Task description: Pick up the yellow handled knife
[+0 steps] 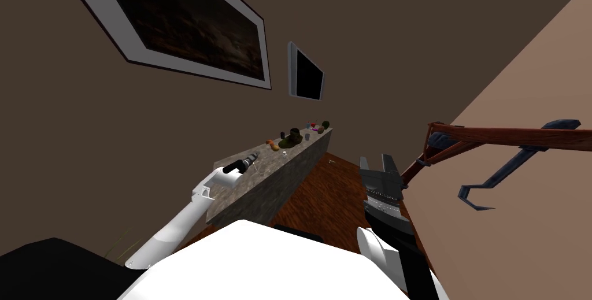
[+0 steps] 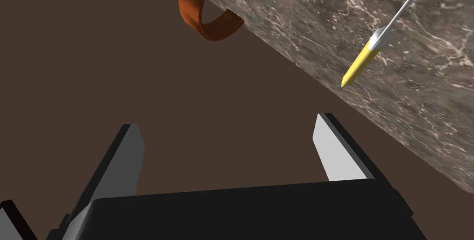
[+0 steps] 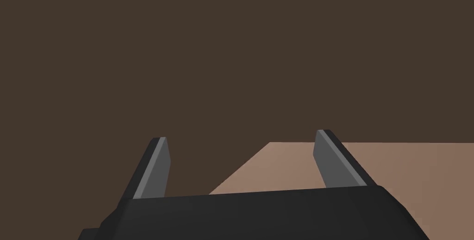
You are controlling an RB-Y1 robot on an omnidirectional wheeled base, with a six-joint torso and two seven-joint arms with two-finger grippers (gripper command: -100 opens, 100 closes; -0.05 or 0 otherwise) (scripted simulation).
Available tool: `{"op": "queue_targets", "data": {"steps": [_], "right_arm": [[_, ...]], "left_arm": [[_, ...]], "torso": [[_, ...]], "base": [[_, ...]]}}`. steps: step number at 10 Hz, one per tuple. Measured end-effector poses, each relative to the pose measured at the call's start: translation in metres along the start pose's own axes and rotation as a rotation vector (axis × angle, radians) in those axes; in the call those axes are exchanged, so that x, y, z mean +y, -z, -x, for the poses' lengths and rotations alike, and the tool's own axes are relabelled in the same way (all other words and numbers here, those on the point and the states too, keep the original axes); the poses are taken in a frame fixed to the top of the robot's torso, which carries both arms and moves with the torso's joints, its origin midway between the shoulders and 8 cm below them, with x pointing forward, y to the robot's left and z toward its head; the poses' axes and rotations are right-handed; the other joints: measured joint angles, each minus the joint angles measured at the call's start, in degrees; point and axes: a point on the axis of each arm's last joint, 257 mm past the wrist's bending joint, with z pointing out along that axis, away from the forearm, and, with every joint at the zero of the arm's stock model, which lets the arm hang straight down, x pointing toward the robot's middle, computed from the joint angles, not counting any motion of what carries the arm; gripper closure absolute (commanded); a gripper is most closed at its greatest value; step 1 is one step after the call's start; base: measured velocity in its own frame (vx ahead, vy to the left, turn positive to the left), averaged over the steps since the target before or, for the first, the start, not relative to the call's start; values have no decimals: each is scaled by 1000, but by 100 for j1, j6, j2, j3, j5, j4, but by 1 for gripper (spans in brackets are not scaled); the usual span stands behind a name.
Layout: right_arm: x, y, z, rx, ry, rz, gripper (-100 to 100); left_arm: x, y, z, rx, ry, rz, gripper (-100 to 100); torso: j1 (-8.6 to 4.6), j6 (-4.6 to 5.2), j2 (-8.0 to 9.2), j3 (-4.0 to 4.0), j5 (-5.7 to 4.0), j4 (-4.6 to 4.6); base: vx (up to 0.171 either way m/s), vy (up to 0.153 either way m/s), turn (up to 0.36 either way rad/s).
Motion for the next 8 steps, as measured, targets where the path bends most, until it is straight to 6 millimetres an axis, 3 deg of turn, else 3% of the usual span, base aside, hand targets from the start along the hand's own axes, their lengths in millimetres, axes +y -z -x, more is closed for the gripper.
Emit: {"op": "queue_targets", "data": {"steps": [8], "right_arm": [[0, 0, 0, 0, 0, 0, 0]], "left_arm": [[47, -10, -2, 72, -14, 197, -100]], "torso": [[2, -1, 0, 0, 1, 0]], "base": [[11, 9, -28]]}}
